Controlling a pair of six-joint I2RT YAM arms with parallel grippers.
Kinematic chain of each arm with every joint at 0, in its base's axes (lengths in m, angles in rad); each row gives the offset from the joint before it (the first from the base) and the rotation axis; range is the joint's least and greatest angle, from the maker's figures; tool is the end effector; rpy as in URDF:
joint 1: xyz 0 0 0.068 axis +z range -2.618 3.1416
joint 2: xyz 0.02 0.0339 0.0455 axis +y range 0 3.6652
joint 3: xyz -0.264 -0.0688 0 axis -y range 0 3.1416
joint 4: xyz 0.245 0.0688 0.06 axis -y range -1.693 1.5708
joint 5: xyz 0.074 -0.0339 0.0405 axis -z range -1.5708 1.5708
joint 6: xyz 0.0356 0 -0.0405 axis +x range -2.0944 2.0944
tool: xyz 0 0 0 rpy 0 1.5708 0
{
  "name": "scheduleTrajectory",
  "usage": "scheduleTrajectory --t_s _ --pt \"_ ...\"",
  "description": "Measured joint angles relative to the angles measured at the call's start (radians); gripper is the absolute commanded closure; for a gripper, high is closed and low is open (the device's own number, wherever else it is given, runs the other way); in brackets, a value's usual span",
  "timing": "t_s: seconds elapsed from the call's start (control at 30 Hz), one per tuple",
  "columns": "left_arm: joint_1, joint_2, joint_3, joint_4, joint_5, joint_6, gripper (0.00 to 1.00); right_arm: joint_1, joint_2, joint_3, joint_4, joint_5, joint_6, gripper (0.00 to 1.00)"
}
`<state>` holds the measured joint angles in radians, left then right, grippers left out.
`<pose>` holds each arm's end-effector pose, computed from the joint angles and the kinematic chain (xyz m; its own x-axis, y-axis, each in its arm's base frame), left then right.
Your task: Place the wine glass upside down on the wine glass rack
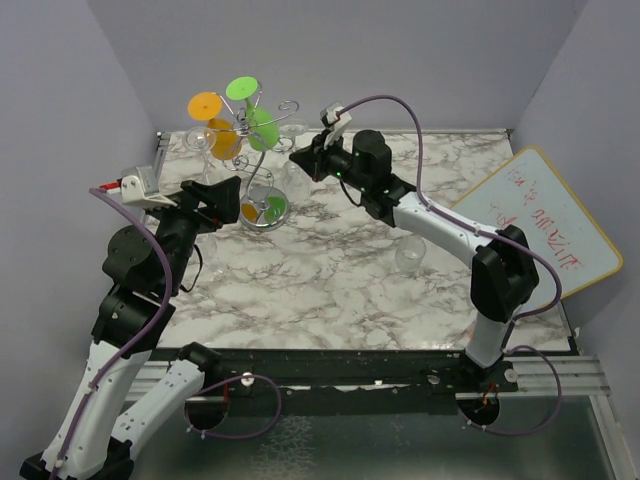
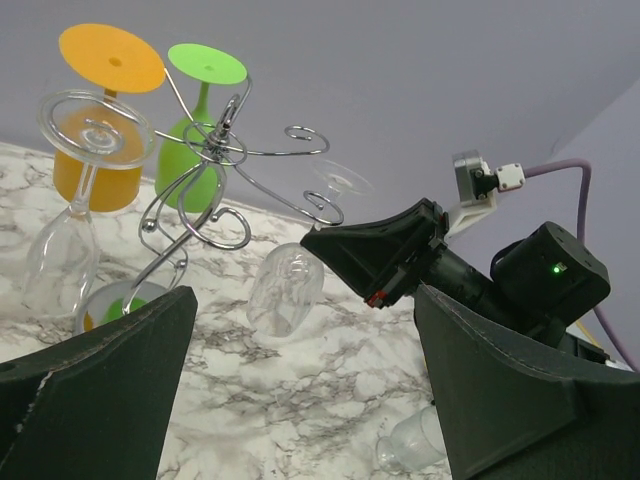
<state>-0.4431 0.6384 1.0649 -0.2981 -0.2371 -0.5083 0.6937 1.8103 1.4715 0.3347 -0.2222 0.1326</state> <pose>0.1065 -0.0413 0.4407 0.0007 -0.5240 -0.8517 0.2365 0.8277 -0.5090 0.3351 0.2889 0.3447 -0.1080 0.0779 -0.9911 -0.7857 0.6041 0.1331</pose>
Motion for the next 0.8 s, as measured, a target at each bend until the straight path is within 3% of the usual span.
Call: scheduleTrajectory --t_s 0.8 --pt "0.0 -0.012 0.0 -0.011 -0.039 0.031 0.09 -0.007 0.072 0.078 0.064 -0.203 -0.022 0.99"
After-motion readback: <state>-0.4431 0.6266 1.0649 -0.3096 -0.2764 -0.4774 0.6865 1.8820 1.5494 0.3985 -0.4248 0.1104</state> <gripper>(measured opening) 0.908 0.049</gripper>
